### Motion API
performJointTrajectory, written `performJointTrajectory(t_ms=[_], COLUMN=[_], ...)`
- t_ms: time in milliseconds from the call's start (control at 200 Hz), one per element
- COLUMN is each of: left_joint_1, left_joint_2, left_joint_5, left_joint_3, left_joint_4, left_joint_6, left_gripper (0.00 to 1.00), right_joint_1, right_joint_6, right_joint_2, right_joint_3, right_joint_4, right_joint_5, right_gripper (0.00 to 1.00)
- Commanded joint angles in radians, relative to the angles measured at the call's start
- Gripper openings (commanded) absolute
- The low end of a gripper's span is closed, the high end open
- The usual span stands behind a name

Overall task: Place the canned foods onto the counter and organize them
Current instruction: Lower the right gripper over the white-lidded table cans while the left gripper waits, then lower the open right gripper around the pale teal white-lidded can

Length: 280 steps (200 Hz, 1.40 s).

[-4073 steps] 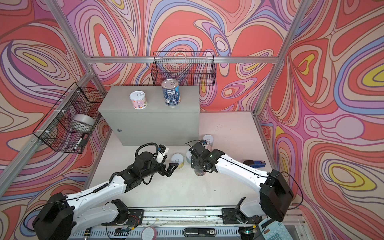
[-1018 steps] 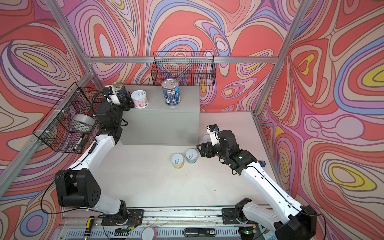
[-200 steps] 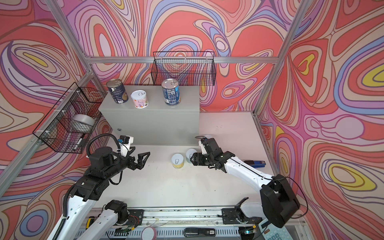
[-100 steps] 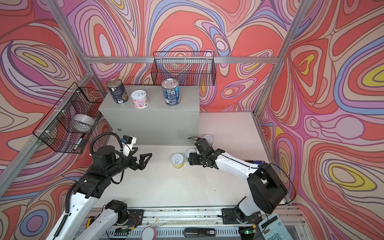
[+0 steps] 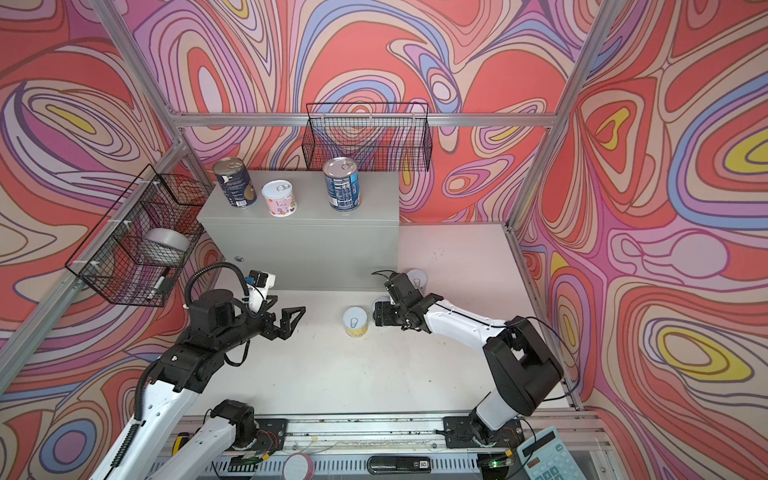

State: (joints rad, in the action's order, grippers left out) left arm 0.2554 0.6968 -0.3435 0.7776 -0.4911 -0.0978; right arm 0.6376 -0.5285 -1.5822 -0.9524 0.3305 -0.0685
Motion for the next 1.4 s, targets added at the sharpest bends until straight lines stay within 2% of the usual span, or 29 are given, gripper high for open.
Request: performJointTrajectory(t_ms=[0, 215, 421, 651, 881, 1077, 1137, 1287, 1397], left_joint_1=[0.004, 0.003, 0.003, 0.003, 0.003, 0.003, 0.003, 0.004, 0.004], left_joint_2=[0.004, 0.007, 0.007, 0.0, 0.013, 0.013, 0.012, 0.01, 0.011], left_joint_5=[-0.008, 0.0, -0.025, -0.032, -0.023, -0.023, -0.023, -0.023, -0.025], left_joint_3=[-0.006, -0.008, -0.011, -0.012, -0.008, -0.007, -0.007, -0.007, -0.008], left_joint_4=[-0.015, -0.015, -0.008, -0.007, -0.012, -0.014, -0.013, -0.015, -0.014], left_joint_6=[0.007, 0.007, 0.01, 0.012, 0.012, 0.011, 0.01, 0.01, 0.01], left_gripper=[1.0, 1.0, 1.0, 1.0, 1.0, 1.0, 1.0, 1.0, 1.0], right_joint_1=[0.008, 0.017, 0.02, 0.037, 0.037, 0.037, 0.037, 0.037, 0.037], right_joint_6=[0.031, 0.056, 0.048, 0.071, 0.018, 0.001, -0.002, -0.02, -0.012], right_joint_2=[-0.025, -0.086, -0.107, -0.14, -0.123, -0.094, -0.084, -0.068, -0.088], right_joint_3=[-0.045, -0.094, -0.109, -0.14, -0.141, -0.131, -0.127, -0.104, -0.106], right_joint_4=[0.02, 0.051, 0.023, 0.062, 0.03, 0.03, 0.024, 0.004, 0.019], right_joint_5=[0.063, 0.111, 0.054, 0.101, 0.01, 0.042, 0.034, 0.012, 0.053], right_gripper=[0.77, 0.77, 0.78, 0.79, 0.82, 0.83, 0.87, 0.87, 0.87])
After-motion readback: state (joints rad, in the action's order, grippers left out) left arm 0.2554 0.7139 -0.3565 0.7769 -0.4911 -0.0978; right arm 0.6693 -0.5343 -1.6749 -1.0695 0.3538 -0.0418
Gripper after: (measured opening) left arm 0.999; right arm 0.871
